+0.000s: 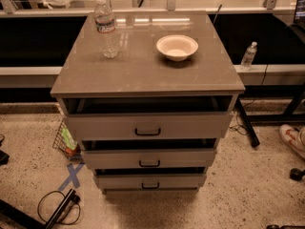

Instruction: Open bottom drawer

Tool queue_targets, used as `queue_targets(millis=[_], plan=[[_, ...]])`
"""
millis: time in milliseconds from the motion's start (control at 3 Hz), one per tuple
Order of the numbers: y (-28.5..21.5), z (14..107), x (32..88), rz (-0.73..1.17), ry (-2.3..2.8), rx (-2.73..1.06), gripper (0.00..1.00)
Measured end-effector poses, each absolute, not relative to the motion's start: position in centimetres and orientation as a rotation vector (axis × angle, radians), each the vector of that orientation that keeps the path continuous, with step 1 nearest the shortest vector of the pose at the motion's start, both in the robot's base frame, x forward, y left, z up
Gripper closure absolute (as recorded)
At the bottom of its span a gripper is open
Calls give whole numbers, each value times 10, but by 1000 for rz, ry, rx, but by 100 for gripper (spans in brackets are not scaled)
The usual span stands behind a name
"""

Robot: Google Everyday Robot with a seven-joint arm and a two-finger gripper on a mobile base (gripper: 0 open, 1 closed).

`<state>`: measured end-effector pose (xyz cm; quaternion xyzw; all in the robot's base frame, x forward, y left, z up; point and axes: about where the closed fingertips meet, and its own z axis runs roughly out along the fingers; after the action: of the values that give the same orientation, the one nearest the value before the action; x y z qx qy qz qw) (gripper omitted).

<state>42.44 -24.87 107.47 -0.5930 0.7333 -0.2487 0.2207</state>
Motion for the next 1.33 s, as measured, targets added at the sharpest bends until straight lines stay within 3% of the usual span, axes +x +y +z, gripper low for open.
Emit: queue_targets(millis=[667, 1333], plan=[[-241, 1070, 428, -668, 1986, -1628, 0], [-255, 951, 429, -428, 1935, -1607, 0]])
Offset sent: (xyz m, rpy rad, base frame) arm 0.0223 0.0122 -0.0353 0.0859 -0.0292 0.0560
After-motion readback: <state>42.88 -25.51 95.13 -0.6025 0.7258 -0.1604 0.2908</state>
